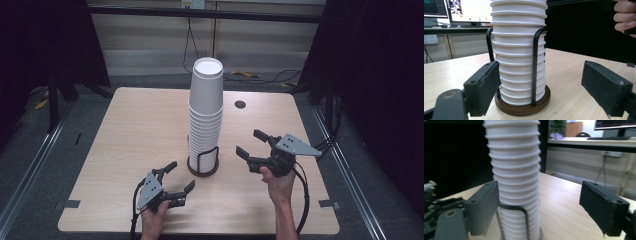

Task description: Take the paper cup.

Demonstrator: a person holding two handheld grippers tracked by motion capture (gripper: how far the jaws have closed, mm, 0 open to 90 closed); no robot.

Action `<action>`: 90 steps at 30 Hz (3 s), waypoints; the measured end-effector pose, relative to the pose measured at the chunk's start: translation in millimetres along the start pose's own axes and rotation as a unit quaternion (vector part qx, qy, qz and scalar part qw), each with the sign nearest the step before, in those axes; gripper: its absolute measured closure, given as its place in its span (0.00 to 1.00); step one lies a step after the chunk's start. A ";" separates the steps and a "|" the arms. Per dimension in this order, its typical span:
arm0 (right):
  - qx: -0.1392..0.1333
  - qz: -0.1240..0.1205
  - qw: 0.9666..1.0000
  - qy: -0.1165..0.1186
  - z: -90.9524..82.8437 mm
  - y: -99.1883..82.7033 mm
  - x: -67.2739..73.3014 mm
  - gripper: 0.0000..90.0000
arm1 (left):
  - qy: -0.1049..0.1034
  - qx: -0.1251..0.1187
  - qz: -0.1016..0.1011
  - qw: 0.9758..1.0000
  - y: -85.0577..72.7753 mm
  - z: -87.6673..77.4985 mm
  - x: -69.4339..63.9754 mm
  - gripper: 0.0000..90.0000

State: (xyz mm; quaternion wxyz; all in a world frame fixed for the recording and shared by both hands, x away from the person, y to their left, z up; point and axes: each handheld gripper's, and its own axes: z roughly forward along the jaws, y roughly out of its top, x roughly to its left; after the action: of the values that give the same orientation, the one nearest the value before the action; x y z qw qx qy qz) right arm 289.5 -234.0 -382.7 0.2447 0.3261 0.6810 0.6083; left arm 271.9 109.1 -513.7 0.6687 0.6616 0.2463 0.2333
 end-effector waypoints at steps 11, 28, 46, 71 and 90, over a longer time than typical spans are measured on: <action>0.001 -0.015 0.999 0.045 8.5 28.9 4.2 0.18 | -0.001 0.000 0.000 1.000 0.0 0.1 0.1 0.17; 0.014 -0.030 0.997 0.070 16.1 72.5 0.7 0.18 | -0.001 0.001 -0.001 1.000 0.0 0.0 0.1 0.17; 0.022 -0.047 0.993 0.106 33.8 114.1 6.1 0.17 | -0.004 0.001 -0.001 1.000 0.1 0.1 0.4 0.17; 0.032 -0.054 0.990 0.127 60.8 153.7 6.6 0.16 | -0.007 0.000 0.000 1.000 0.0 0.0 0.6 0.17; 0.057 -0.038 0.988 0.139 96.9 173.3 5.9 0.15 | -0.008 0.000 -0.001 1.000 0.0 0.0 0.7 0.17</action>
State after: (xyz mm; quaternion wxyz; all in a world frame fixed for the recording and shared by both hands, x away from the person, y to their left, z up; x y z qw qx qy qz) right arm 381.8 -156.6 -224.7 0.1514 0.2258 0.7537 0.5984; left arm 272.4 109.6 -513.7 0.6712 0.6628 0.2417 0.2275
